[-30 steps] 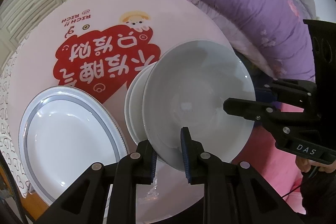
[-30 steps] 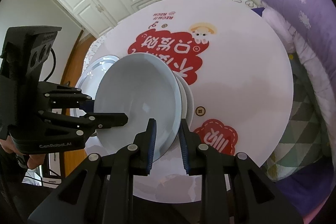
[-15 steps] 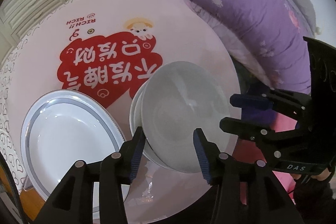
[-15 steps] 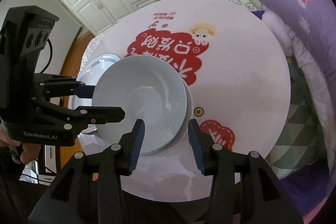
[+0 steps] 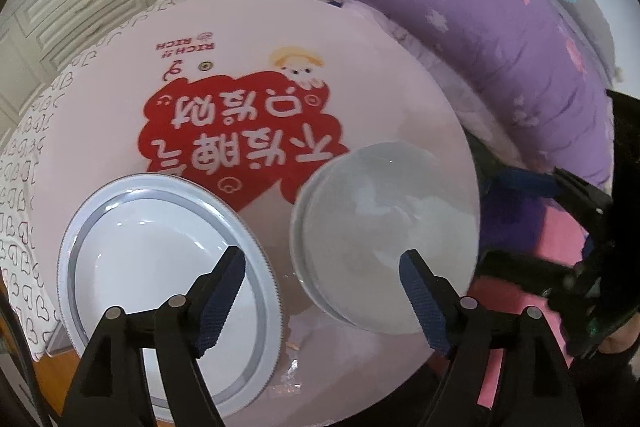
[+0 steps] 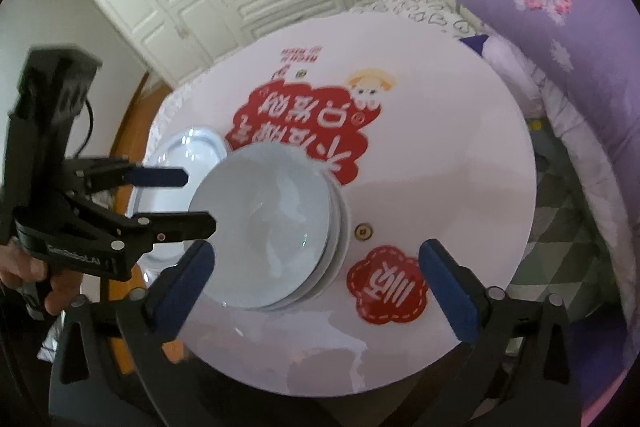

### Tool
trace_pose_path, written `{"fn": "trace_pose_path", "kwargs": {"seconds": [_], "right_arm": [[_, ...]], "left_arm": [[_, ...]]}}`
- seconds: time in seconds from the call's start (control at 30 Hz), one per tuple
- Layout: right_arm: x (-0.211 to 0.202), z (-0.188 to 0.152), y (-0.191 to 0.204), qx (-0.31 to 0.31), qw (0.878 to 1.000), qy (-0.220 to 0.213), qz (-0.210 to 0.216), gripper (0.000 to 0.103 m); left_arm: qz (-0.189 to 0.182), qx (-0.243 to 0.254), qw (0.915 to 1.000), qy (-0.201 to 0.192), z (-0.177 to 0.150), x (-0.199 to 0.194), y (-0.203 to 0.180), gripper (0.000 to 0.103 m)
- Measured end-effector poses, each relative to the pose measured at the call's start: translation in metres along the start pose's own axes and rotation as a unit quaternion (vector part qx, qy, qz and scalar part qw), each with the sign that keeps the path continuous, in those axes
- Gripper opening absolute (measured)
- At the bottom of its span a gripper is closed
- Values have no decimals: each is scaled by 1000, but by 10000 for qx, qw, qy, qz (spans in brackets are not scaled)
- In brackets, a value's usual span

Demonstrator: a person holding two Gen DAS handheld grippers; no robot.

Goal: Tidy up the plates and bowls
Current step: 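Open both grippers to release the bowl into the nested bowls, then move both grippers to the rim of the stacked bowls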

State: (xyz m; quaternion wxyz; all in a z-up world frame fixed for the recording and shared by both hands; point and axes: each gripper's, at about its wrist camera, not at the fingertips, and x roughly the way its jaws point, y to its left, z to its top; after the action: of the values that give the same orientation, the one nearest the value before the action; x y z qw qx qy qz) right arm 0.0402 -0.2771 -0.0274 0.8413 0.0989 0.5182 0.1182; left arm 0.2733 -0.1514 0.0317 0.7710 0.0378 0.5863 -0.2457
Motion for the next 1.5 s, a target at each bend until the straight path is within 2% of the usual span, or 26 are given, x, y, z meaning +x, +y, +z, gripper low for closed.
{"fn": "trace_pose_path", "kwargs": {"seconds": [0.2,0.3,0.4,0.57,0.73,0.87,1.0,1.13,1.37,1.5], "right_arm": [[-3,-2,-20,517,9984,-193,98,103],[-8,-6,-34,871,9953,-386,173,103],[-12,-9,-47,1181,9913,-531,224,103],[-12,-13,-58,1352,9892,-519,215,103],[-5,-17,-55,1202,9918,-374,231,103],[1,-18,-47,1067,9932,-287,352,103],[6,-19,-42,948,9944,-217,413,103],[10,-19,-40,847,9956,-144,385,103],[18,-14,-39,792,9962,-92,345,103],[22,-12,-40,818,9960,-64,356,103]], "left_arm": [[163,40,9996,-236,0,-1,8,87],[228,103,9986,-462,-3,-5,11,94],[207,143,9980,-581,-9,-6,13,96],[-1,20,9982,-604,-27,-5,16,97],[-383,-79,9983,-443,-49,-3,12,97],[-683,-362,9967,-254,-62,0,11,95],[-1027,-710,9922,-47,-72,7,13,93],[-1218,-1008,9873,156,-74,22,21,86],[-1486,-1743,9733,114,-63,40,42,84],[-1869,-1894,9638,153,-63,48,44,84]]}}
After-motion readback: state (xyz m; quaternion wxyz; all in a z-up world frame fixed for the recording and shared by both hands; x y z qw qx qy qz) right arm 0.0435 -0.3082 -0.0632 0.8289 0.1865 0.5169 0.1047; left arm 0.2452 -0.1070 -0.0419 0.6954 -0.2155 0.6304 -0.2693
